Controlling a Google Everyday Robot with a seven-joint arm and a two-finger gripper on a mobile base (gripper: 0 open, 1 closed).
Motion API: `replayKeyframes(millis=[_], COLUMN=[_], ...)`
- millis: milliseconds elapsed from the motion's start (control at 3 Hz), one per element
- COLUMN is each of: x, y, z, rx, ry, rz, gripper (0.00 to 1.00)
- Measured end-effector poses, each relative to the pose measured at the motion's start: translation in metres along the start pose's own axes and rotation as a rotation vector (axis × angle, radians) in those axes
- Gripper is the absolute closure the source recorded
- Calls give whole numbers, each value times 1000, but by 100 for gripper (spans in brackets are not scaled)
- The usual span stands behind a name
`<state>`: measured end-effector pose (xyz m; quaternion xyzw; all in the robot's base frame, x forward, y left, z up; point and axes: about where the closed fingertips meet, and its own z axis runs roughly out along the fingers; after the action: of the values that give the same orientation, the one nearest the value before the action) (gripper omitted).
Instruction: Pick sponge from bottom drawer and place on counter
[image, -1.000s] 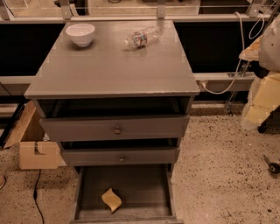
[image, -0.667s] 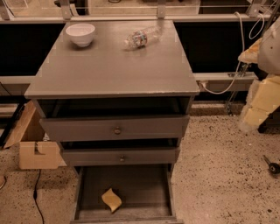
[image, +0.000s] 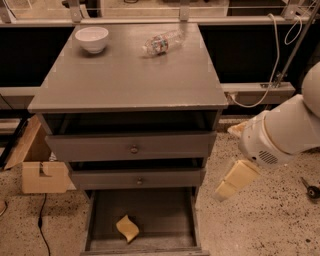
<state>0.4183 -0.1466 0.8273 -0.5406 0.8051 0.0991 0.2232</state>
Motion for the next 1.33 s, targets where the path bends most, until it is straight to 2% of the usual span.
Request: replayKeyframes(millis=[667,1000,1333], x=[6,33,66], y=[1,13,38], z=[7,58,150], rx=[-12,-75,-154], ry=[-12,-50,-109], rz=[17,59,75], gripper=[0,0,0])
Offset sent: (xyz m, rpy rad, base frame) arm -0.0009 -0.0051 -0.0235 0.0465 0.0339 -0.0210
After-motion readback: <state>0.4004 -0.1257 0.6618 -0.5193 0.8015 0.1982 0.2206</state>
